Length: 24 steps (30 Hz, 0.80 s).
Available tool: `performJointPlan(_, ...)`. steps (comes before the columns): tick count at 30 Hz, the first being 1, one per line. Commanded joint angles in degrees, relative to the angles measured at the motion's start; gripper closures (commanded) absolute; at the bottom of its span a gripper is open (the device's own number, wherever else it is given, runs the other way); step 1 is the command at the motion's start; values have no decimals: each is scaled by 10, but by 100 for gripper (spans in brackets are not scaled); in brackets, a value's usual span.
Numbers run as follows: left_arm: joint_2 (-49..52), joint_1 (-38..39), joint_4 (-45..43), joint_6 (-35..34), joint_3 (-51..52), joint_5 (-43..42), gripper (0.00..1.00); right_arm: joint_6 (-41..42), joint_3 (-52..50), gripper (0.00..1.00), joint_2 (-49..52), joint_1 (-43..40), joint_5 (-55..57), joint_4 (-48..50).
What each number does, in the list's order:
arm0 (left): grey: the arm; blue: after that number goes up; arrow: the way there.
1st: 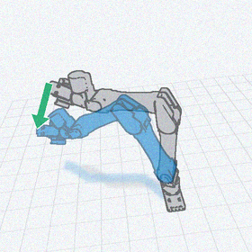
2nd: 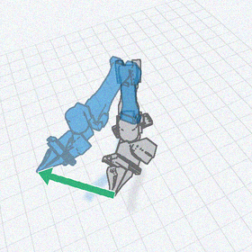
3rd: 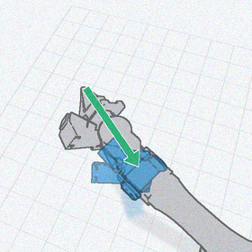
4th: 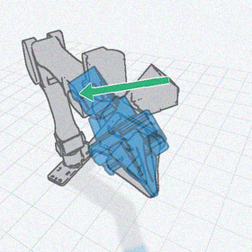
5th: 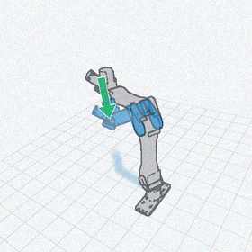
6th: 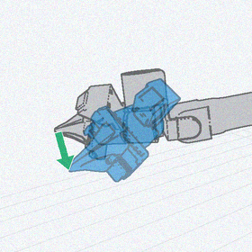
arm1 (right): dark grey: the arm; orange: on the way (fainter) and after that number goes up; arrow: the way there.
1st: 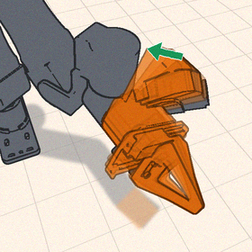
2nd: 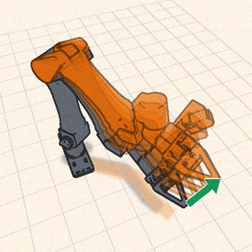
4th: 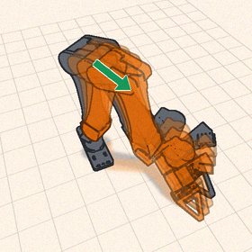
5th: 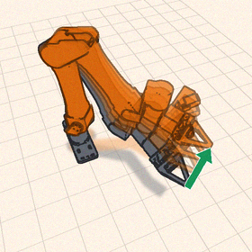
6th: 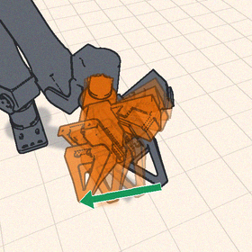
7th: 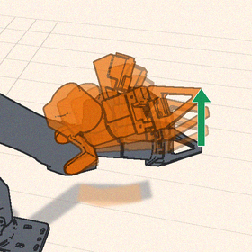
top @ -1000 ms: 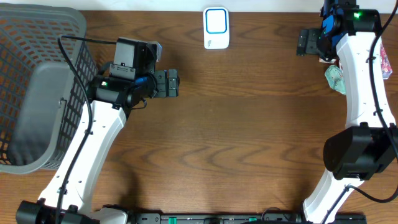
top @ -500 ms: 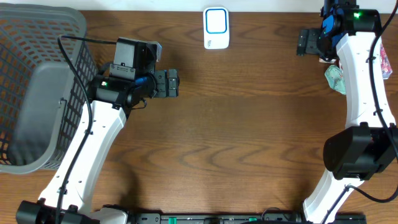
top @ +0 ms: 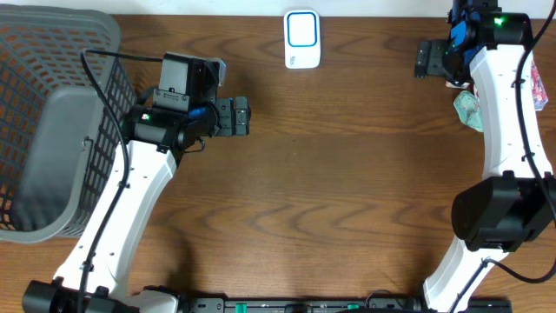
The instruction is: Scan the item barcode
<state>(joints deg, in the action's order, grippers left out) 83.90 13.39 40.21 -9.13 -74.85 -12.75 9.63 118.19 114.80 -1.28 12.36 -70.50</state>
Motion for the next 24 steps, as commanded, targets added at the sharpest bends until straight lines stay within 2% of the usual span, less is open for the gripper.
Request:
performJointPlan(1, 0, -2, 1, 3, -3, 3, 2, 6, 2, 1, 4, 2, -1, 0)
performJointPlan(20, 0, -2, 1, 3, -3, 3, 2, 6, 2, 1, 4, 2, -1, 0)
performJointPlan(24, 0, -2, 1, 3, -3, 3, 2, 6, 2, 1, 4, 3, -10, 46)
